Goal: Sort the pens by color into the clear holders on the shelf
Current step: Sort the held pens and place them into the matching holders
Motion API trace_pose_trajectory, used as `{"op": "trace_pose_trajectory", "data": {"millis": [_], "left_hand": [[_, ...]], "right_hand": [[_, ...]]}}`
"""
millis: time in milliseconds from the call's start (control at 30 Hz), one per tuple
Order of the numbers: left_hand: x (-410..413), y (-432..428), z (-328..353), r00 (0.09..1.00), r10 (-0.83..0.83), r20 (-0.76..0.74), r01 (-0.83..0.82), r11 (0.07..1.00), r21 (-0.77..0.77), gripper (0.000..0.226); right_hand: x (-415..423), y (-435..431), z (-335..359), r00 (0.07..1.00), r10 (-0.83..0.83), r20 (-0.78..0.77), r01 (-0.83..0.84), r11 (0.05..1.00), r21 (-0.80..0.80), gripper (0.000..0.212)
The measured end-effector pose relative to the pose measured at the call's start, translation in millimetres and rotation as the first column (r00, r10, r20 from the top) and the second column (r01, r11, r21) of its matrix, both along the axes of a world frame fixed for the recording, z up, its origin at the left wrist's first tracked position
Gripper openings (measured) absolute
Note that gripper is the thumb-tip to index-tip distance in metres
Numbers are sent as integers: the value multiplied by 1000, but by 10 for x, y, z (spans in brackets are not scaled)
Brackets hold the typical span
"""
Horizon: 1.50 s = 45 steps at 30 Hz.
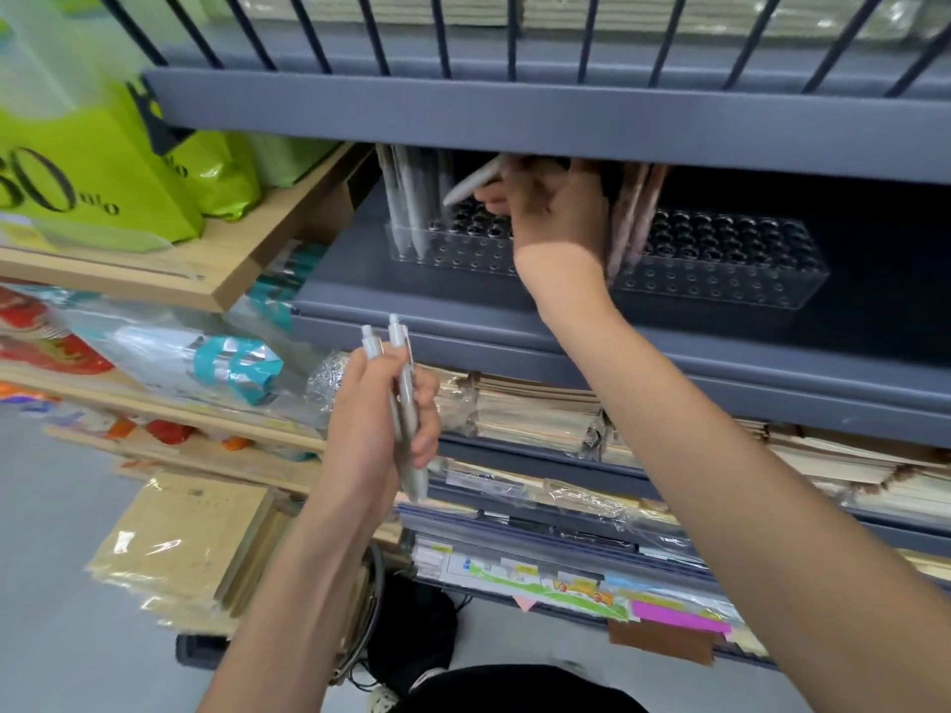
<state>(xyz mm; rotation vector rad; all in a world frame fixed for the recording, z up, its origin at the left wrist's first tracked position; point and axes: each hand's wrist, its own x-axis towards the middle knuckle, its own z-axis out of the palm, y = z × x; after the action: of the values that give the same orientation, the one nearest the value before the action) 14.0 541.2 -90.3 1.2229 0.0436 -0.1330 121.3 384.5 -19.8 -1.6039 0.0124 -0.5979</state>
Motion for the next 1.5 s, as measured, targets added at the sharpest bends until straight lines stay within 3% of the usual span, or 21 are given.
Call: {"op": "trace_pose_trajectory", "data": {"millis": [100, 333, 500, 800, 1033, 1200, 1400, 1500], "left_hand": [[-21, 94, 10, 998, 56, 27, -55, 998, -22, 20], [-59, 248, 18, 993, 88, 77, -89, 996, 1, 16], [-92, 337, 16, 994, 46, 98, -46, 999, 1, 21], [-157, 417, -36, 997, -12, 71, 14, 999, -31, 10], [-163, 437, -31, 993, -18, 120, 13, 999, 46, 12], [-167, 472, -45, 989, -33, 143, 14, 991, 130, 15], [-108, 575, -21, 990, -50, 128, 34, 991, 127, 20], [-59, 640, -7, 986, -78, 145, 57, 988, 144, 23]], "right_hand": [[85, 72, 21, 996, -87, -23, 82, 981, -174, 38], [154, 188, 59, 985, -139, -105, 52, 813, -580, 21], [251, 261, 124, 988, -154, -18, 87, 645, -759, 30], [343, 263, 118, 986, -153, -69, 53, 673, -737, 24], [359, 290, 144, 989, -136, -55, 33, 572, -820, 25], [365, 283, 150, 979, -155, -133, 7, 678, -735, 25], [137, 290, 237, 959, -218, -182, 50, 760, -649, 21], [-269, 394, 186, 965, 33, -261, -153, 879, -452, 14]]}}
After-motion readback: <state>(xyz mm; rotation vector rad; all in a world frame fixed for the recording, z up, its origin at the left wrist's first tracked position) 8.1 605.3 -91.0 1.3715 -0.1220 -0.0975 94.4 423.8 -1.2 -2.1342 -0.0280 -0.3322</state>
